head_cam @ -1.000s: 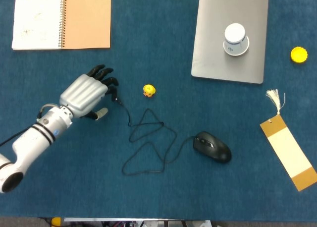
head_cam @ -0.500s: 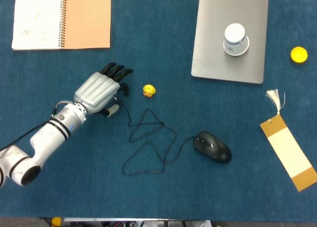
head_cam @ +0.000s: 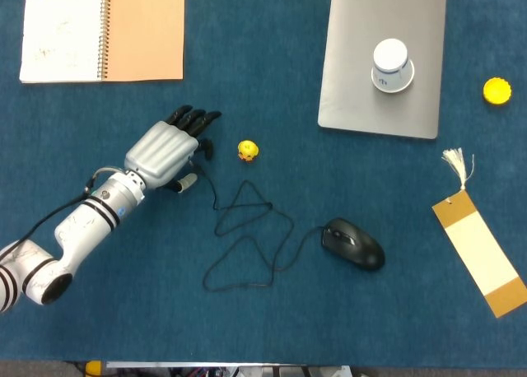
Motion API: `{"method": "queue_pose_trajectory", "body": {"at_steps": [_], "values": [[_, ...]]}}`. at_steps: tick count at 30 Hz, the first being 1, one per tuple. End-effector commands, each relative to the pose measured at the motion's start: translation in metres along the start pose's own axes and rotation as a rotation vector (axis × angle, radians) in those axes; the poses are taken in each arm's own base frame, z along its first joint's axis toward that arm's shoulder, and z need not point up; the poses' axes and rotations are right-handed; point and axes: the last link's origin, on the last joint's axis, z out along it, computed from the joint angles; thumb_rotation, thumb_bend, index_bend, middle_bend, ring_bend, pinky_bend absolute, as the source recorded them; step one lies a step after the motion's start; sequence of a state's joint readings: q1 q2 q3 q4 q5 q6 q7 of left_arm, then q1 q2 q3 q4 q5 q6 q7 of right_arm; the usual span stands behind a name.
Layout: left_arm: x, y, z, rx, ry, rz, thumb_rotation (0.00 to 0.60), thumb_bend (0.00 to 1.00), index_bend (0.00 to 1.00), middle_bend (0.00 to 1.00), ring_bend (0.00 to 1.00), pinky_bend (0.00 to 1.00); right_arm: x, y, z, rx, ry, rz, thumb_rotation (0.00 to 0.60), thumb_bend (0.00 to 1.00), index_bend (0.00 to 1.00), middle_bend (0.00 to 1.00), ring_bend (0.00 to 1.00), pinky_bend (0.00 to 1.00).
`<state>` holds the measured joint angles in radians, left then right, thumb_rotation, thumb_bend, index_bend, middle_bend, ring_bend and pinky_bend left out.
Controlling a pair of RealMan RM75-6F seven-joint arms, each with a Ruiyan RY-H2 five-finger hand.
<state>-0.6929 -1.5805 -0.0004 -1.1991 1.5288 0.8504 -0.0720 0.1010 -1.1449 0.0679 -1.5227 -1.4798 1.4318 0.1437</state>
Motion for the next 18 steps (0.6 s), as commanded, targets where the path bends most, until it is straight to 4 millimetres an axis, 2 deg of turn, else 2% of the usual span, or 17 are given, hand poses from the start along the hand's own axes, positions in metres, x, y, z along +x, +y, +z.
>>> {"method": "queue_pose_trajectory", "body": {"at_steps": [1, 7, 18], "values": [[-0.0017, -0.0010, -0.0004, -0.001, 0.002, 0.001, 0.600, 0.33, 0.41, 0.00, 0.00, 0.00, -0.0004, -0.0008, -0.0001, 0.002, -0.001, 0.000, 0.600, 0.37, 0.70, 0.49, 0.35, 0.43], [-0.0055, -0.0042, -0.0004, 0.004, 0.006, -0.019, 0.600, 0.33, 0.46, 0.02, 0.00, 0.00, 0.0003, -0.0017, -0.0009, 0.002, 0.002, -0.004, 0.600, 0.37, 0.70, 0.49, 0.35, 0.43], [-0.0100, -0.0064, 0.0051, 0.010, 0.003, -0.024, 0.600, 0.33, 0.48, 0.04, 0.00, 0.00, 0.0030, -0.0005, -0.0029, -0.008, 0.007, -0.011, 0.600, 0.37, 0.70, 0.49, 0.35, 0.43]]}}
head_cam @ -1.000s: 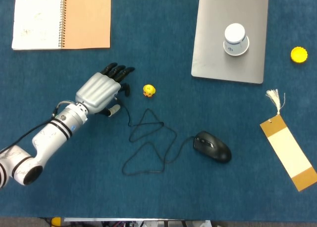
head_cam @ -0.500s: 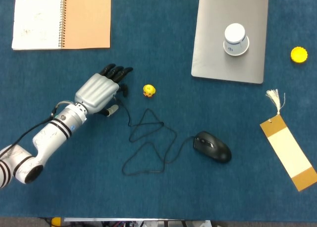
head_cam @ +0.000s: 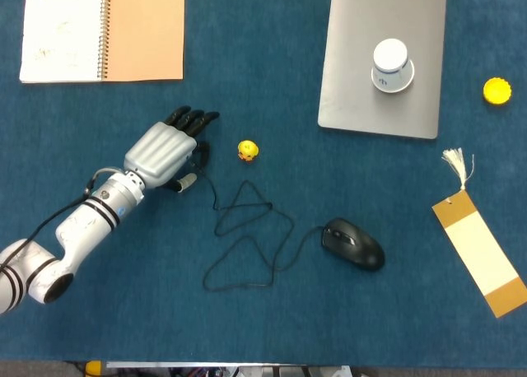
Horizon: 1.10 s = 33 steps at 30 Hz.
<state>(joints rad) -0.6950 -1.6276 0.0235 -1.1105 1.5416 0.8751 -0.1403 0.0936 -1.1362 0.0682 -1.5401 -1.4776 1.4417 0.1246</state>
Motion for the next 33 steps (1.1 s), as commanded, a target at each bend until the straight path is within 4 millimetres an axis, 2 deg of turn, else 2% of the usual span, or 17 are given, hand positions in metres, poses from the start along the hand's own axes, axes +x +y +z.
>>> {"method": "queue_pose_trajectory", "body": {"at_steps": [1, 14, 20, 24, 33], "values": [[-0.001, 0.000, 0.001, 0.003, -0.003, -0.007, 0.600, 0.33, 0.49, 0.04, 0.00, 0.00, 0.000, 0.001, 0.000, -0.003, 0.000, -0.001, 0.600, 0.37, 0.70, 0.49, 0.35, 0.43], [-0.004, -0.002, 0.005, 0.019, -0.004, -0.019, 0.600, 0.33, 0.53, 0.09, 0.00, 0.00, 0.003, 0.003, -0.003, -0.013, 0.010, -0.003, 0.600, 0.37, 0.70, 0.49, 0.35, 0.43], [0.002, -0.001, 0.005, 0.020, 0.036, -0.020, 0.600, 0.33, 0.58, 0.13, 0.00, 0.00, 0.005, 0.005, -0.005, -0.016, 0.023, 0.001, 0.600, 0.37, 0.70, 0.49, 0.35, 0.43], [0.014, -0.001, -0.001, 0.024, 0.084, -0.056, 0.600, 0.33, 0.59, 0.14, 0.00, 0.00, 0.005, 0.005, -0.005, -0.014, 0.021, 0.008, 0.600, 0.37, 0.70, 0.49, 0.35, 0.43], [0.077, 0.010, -0.034, 0.031, 0.223, -0.076, 0.600, 0.33, 0.58, 0.15, 0.00, 0.00, 0.001, 0.006, -0.004, -0.001, 0.021, 0.034, 0.600, 0.37, 0.70, 0.49, 0.35, 0.43]]}}
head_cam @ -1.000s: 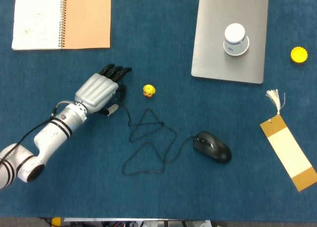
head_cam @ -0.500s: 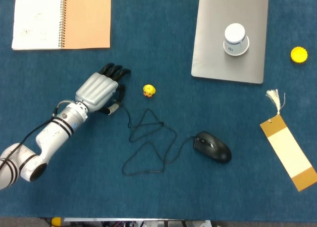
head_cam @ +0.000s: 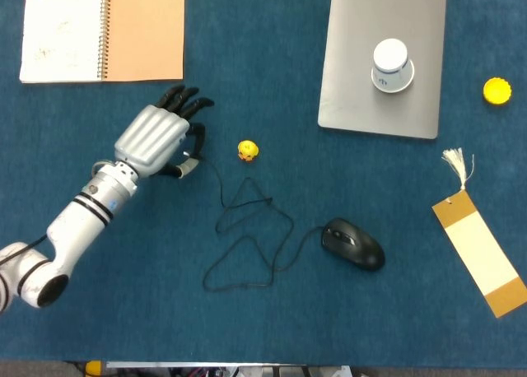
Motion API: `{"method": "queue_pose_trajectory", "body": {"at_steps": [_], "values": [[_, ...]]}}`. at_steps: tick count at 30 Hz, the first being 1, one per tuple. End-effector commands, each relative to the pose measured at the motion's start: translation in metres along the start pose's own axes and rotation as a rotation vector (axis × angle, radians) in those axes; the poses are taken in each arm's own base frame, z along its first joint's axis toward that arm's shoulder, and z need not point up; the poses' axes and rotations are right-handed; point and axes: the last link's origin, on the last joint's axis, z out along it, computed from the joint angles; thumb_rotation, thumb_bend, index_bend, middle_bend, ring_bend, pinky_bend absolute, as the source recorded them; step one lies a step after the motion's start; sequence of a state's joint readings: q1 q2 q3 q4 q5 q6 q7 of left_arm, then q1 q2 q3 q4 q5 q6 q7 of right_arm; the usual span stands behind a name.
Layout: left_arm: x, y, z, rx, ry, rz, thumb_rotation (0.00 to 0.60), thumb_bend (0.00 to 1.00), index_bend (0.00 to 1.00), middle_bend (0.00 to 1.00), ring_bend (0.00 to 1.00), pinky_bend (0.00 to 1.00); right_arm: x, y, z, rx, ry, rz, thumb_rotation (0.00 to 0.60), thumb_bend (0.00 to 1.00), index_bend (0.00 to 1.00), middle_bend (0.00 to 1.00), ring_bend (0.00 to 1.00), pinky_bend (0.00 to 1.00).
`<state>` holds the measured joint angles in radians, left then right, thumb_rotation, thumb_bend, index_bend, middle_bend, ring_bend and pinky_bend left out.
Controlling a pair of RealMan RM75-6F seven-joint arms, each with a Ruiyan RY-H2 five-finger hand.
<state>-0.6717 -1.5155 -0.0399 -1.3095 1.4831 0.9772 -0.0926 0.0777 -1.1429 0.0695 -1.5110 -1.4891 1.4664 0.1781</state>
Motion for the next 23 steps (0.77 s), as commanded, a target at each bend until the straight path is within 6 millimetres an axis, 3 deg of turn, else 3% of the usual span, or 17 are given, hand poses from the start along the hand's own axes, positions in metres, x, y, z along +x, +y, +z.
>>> {"method": "queue_pose_trajectory", "body": {"at_steps": [1, 10, 23], "values": [[0.043, 0.009, -0.017, 0.019, 0.088, 0.007, 0.600, 0.33, 0.58, 0.14, 0.00, 0.00, -0.001, 0.001, 0.000, 0.002, 0.000, 0.007, 0.600, 0.37, 0.70, 0.49, 0.35, 0.43], [0.091, 0.040, -0.045, 0.004, 0.164, -0.049, 0.600, 0.33, 0.59, 0.15, 0.00, 0.00, -0.005, 0.001, 0.002, 0.017, -0.005, 0.023, 0.600, 0.37, 0.70, 0.49, 0.35, 0.43], [0.100, 0.046, -0.055, 0.002, 0.182, -0.047, 0.600, 0.33, 0.59, 0.16, 0.00, 0.00, -0.006, 0.001, 0.003, 0.025, -0.006, 0.031, 0.600, 0.37, 0.70, 0.49, 0.35, 0.43]]}}
